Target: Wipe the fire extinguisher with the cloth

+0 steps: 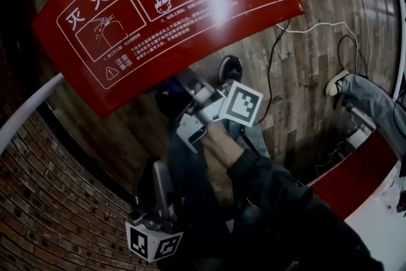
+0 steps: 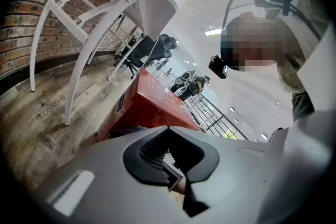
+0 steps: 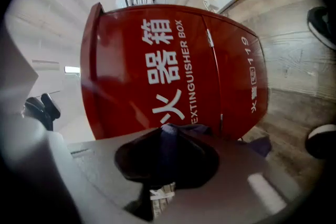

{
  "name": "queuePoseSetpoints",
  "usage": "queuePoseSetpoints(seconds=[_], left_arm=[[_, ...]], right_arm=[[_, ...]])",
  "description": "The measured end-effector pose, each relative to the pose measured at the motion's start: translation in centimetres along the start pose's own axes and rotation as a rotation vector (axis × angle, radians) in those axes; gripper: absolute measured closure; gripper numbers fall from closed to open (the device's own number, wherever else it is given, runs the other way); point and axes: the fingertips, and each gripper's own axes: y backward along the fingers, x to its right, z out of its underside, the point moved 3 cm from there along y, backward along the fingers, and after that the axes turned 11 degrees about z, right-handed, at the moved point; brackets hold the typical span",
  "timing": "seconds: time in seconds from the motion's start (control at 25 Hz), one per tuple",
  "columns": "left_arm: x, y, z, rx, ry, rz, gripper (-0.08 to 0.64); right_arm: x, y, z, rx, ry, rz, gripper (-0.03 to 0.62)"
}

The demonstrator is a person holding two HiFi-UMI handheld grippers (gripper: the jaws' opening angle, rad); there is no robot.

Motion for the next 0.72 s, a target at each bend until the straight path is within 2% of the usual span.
queuePoseSetpoints(seconds=[0.08,0.16,0.32,0.44,0.52,0.6,0.72], left_arm=[[-0.4,0.0,-0.3,0.003,-0.011,-0.01,0.56],[-0.8,0.2,-0.4,0.003,-0.021,-0.024,0.56],[-1.7,0.2,0.2,-0.028,-0.037,-0.051,0.56],[-2.2,-0.1,0.7,-0.04,-0.05,-0.059,0.56],[-2.4,-0.4,1.0,-0.041,-0.053,-0.063,0.56],[-2.5,-0.7,1.2,-0.041,-0.06,-0.066,0.56],[-2.5,-1.3,1.0,-0.032,-0.068,-0.076,0.56]], right_arm=[[1.6,-0.8,0.6,-0.021,0.018,0.042,0.528],[3.8,-0.9,-0.4,-0.003,0.009,0.094,0.528],[7.9,0.4,-6.6,0.135,-0.052,0.182,0.528],[9.0,1.2,-12.3,0.22,-0.001,0.215,0.528],[9.2,1.5,-14.8,0.207,0.083,0.225,0.528],[9.0,1.5,-15.6,0.156,0.171,0.222,0.528],[8.1,1.8,-15.8,0.147,0.179,0.209,0.528]])
